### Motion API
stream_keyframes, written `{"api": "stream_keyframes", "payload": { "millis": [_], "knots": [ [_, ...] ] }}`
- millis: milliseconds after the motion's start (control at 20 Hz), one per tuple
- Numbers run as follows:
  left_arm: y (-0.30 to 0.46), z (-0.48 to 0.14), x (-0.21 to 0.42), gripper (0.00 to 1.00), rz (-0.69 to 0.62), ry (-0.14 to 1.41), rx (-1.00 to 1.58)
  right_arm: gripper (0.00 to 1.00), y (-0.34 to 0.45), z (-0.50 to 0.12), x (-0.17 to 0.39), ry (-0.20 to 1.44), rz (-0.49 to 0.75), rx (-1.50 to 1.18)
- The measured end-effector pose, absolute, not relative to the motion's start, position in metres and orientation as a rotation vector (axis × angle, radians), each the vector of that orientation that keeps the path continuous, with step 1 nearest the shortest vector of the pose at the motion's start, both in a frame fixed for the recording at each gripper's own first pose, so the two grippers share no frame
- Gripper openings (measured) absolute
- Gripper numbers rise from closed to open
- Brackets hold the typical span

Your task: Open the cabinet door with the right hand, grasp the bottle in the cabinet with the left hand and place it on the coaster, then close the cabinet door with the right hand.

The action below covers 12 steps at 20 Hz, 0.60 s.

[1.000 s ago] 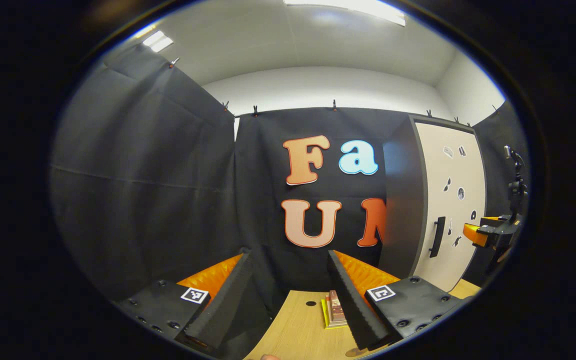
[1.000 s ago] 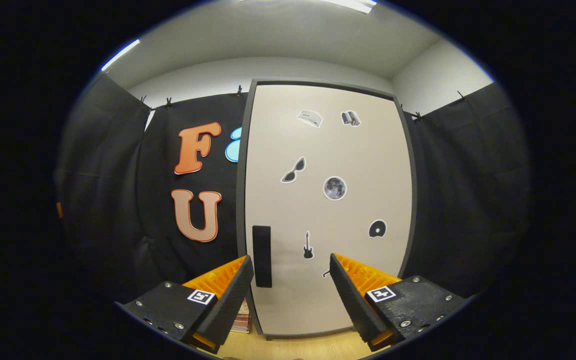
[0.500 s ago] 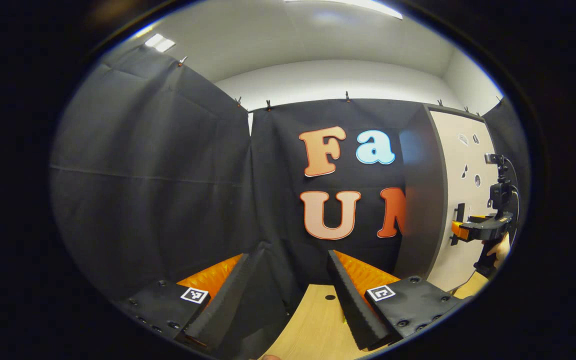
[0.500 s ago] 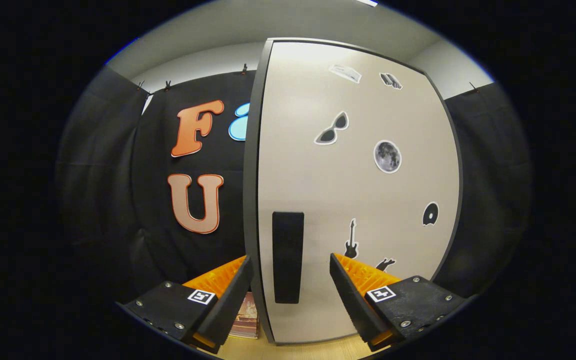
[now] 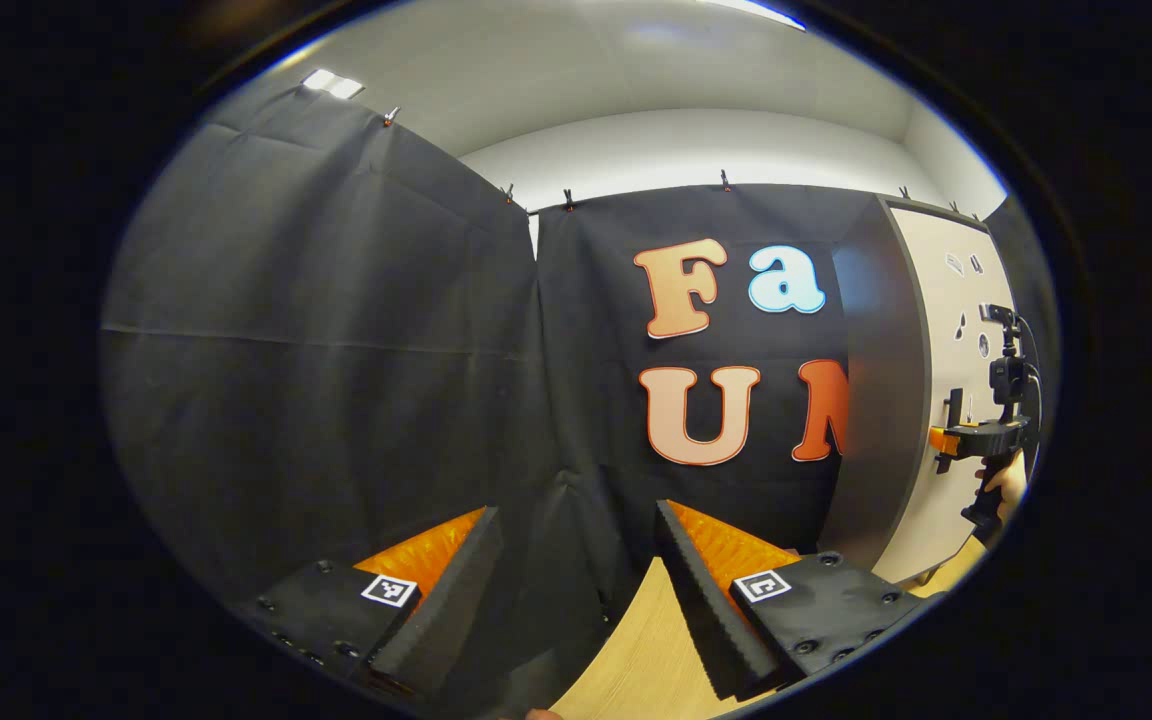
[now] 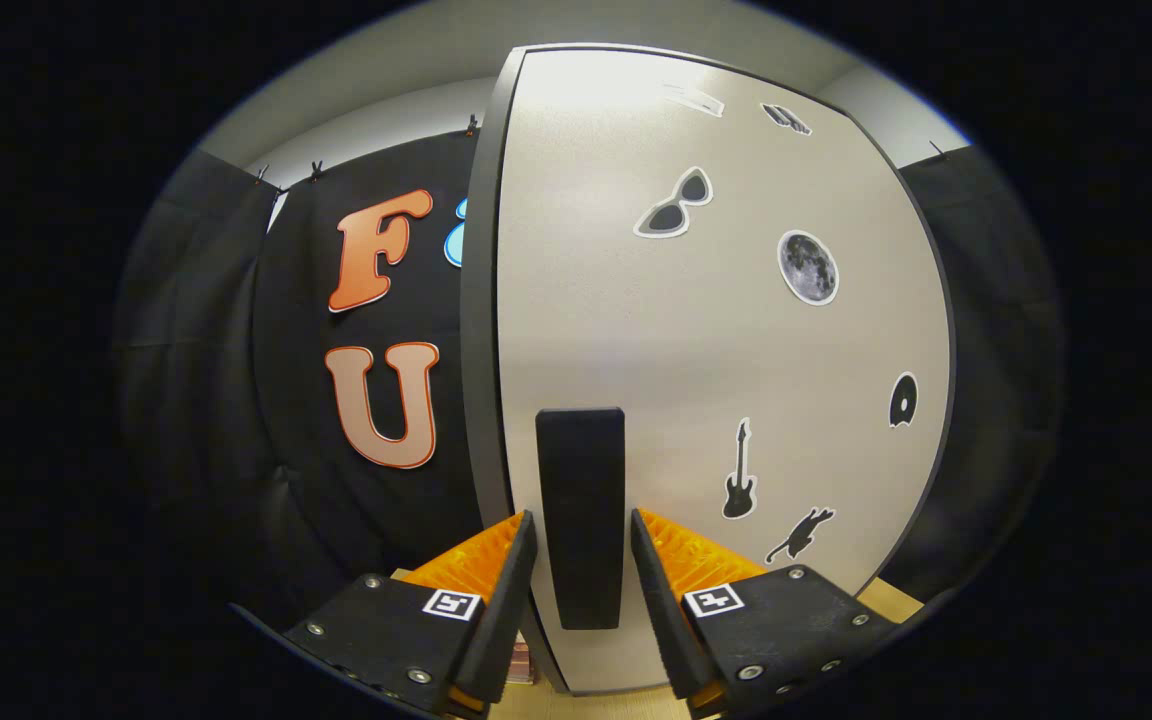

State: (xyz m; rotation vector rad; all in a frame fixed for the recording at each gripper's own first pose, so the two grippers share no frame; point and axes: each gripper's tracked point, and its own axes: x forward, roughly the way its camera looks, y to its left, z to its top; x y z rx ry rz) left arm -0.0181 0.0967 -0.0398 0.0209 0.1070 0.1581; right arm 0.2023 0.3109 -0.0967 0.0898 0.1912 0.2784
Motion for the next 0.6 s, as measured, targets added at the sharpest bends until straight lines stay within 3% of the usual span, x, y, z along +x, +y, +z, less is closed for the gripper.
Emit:
{"api": "stream_keyframes", "payload": {
  "millis": [50,150,600],
  "knots": [
    [0.098,-0.039,-0.018,0.99,0.163,0.106,0.017,0.48,0.311,-0.097,0.202,0.193,0.277,0.086],
    [0.097,-0.041,-0.019,0.99,0.160,0.110,0.004,0.36,0.310,-0.097,0.199,0.199,0.285,0.087],
    [0.083,-0.052,0.000,0.99,0.133,0.119,0.002,0.28,0.300,-0.092,0.181,0.187,0.325,0.069]
  ]
}}
